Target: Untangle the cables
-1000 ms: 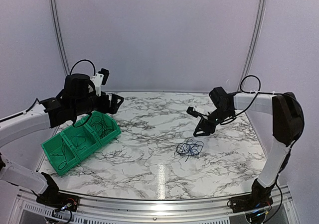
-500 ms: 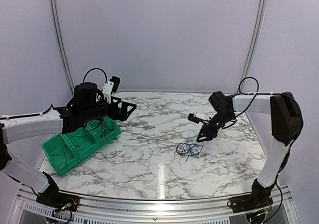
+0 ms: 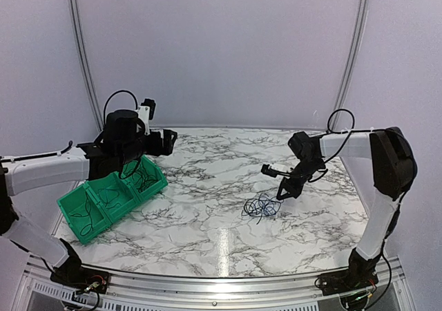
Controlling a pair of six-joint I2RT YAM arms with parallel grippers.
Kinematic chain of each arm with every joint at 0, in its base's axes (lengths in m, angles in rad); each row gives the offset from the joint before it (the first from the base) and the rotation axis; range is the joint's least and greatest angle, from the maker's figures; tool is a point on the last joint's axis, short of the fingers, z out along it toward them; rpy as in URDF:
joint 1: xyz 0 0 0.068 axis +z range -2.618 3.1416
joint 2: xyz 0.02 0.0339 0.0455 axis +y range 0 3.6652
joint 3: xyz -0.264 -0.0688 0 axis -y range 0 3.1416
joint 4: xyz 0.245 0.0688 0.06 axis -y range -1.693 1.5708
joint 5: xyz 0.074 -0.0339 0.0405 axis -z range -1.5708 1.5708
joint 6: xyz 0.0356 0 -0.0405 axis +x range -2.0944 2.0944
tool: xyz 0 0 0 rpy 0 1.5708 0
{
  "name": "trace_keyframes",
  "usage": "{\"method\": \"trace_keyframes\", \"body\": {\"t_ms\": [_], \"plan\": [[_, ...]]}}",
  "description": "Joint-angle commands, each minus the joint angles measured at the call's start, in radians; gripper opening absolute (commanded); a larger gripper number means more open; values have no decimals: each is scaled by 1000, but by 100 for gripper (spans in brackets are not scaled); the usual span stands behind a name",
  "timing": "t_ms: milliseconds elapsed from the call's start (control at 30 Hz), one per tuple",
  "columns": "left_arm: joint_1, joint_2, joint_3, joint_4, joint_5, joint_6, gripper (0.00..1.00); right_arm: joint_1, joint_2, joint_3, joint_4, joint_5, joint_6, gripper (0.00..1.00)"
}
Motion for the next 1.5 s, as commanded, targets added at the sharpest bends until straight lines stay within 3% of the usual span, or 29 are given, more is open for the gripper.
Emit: {"method": "trace_keyframes", "body": {"t_ms": [0, 167, 367, 433, 567, 633, 667, 733, 767, 833, 933, 1067, 1467], "plan": [[-11, -37, 16, 67, -82, 11, 99, -6, -57, 2, -29, -33, -13, 0], [-159, -3, 20, 177, -44, 154, 99, -6, -179, 27, -69, -145, -16, 0], [-334, 168, 77, 252, -153, 123, 99, 3, -213, 63, -108, -269, 5, 0], [-386, 225, 88, 328, -240, 85, 99, 9, -207, 79, -117, -280, 10, 0], [-464, 351, 113, 487, -246, 69, 99, 14, -199, 108, -120, -283, 24, 0], [-468, 416, 157, 495, -230, -6, 98, 14, -194, 121, -112, -290, 39, 0], [-468, 448, 187, 495, -247, -51, 93, 14, -193, 124, -102, -293, 53, 0], [-466, 504, 217, 506, -271, -129, 70, 13, -193, 123, -75, -294, 77, 0], [-466, 527, 225, 526, -269, -143, 65, 13, -192, 123, -61, -292, 90, 0], [-468, 564, 240, 567, -231, -133, 66, 14, -190, 123, -33, -278, 113, 0], [-468, 599, 255, 622, -157, -105, 79, 14, -187, 115, 1, -253, 134, 0], [-468, 665, 304, 642, -60, -95, 81, 13, -179, 104, 33, -251, 153, 0], [-444, 843, 424, 647, -101, -256, 50, 17, -208, 95, 23, -310, 149, 0]]}}
